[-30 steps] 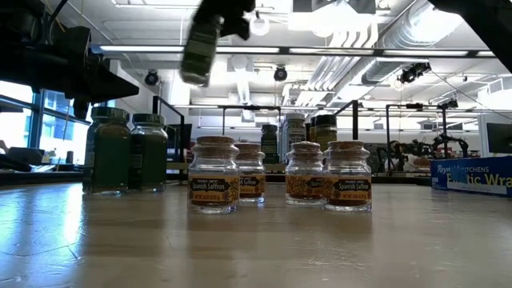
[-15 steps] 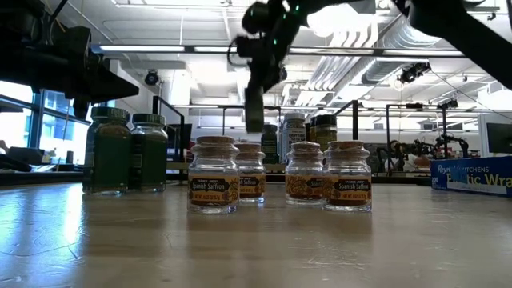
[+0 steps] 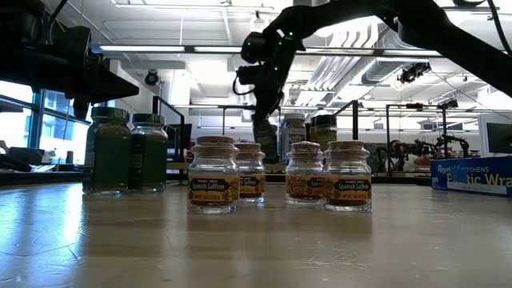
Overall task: Shelf spices
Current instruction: Put the bottom green seasoning bottle on the shelf and align with the other green seasoning bottle
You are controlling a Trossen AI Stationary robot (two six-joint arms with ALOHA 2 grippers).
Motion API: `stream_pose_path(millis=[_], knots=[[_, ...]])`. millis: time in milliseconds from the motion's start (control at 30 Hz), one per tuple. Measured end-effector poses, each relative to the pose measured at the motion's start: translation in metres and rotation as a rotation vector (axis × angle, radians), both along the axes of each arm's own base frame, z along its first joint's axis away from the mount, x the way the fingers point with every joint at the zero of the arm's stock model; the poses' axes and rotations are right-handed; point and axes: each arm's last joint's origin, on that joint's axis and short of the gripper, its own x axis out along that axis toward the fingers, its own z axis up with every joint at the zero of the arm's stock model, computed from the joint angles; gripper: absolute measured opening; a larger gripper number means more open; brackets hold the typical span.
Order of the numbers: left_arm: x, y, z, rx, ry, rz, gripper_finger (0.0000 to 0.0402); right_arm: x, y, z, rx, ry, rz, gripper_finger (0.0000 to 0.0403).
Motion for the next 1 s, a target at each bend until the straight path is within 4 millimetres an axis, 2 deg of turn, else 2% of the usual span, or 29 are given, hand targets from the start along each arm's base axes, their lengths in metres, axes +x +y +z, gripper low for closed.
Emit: stream_pose_path(millis=[133, 300, 433, 667, 1000], knots=[[0.0000, 0.0000, 0.0001, 0.000, 0.000, 0.000, 0.0005, -0.0020, -0.0040, 0.0009, -0.022, 0.005, -0.019, 0.0226], [0.0000, 0.0000, 0.0002, 0.000, -0.001, 0.001, 0.0005, -0.0040, -0.0050, 0.0004, -0.017, 0.018, -0.024, 0.0234], [0.0000, 0.0000, 0.0002, 0.000, -0.001, 0.000, 0.0005, -0.0037, -0.0050, 0.0005, -0.030, 0.022, -0.038, 0.0236], [0.0000, 0.0000, 0.0000, 0.000, 0.000, 0.000, 0.0005, -0.0052, -0.0072, 0.0005, -0.047, 0.037, -0.171, 0.0236], [0.0000, 0.0000, 0.0000, 0.000, 0.000, 0.000, 0.0005, -0.0067, -0.0068, 0.0006, -0.024, 0.039, -0.293, 0.0221]])
